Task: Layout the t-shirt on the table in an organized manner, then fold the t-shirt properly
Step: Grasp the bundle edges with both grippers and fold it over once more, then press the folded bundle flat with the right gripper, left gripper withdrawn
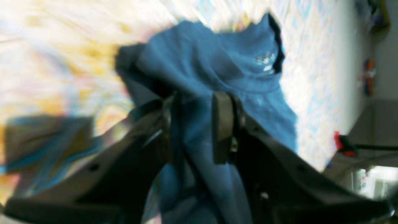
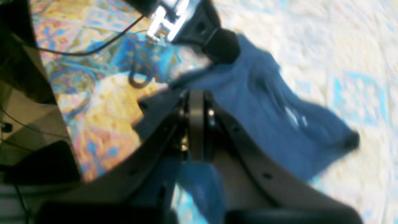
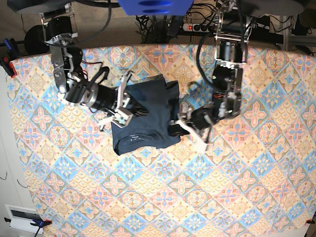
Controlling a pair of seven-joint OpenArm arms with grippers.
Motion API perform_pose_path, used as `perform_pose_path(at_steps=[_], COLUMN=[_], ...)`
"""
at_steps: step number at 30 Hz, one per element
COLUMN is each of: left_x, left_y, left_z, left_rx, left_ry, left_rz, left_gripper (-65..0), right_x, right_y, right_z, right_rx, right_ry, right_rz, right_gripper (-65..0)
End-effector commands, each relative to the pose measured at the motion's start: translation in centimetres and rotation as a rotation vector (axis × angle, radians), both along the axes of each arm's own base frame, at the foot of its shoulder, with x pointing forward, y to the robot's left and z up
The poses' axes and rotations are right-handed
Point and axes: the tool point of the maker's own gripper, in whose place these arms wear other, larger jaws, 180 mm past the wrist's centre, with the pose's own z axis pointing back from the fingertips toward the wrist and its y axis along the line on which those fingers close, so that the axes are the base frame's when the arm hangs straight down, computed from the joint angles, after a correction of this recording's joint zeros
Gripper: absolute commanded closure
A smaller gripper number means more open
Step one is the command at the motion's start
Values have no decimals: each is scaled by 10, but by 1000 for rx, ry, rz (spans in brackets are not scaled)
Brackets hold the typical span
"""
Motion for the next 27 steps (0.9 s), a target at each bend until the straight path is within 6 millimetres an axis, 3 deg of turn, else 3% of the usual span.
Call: perform_pose_path(at_steps=[1, 5, 8, 11, 12, 18, 21, 27], left_x=[6, -10, -20, -29, -31, -37, -37, -37], left_y=[14, 74, 111, 136, 140, 144, 143, 141], left_z=[15, 12, 11, 18, 21, 25, 25, 24], left_rx=[-30, -107, -139, -125, -115, -87, -92, -94], left_ry=[-41, -5, 4, -18, -27, -40, -39, -39], left_rz=[36, 185, 275, 317, 317, 307, 309, 308], left_gripper=[-158, -158, -158, -158, -158, -158, -158, -158], right_x=[13, 29, 34, 31, 29, 34, 30, 20], right_y=[11, 37, 49, 56, 56, 59, 57, 74], right_z=[22, 29, 6, -37, -53, -96, -111, -134], right_rx=[54, 102, 108, 103, 97, 29, 17, -4], right_ry=[-54, -46, 43, 203, 258, 397, 447, 499], right_rz=[7, 23, 23, -3, -13, 2, -8, -10], right_gripper=[0, 0, 0, 0, 0, 0, 0, 0])
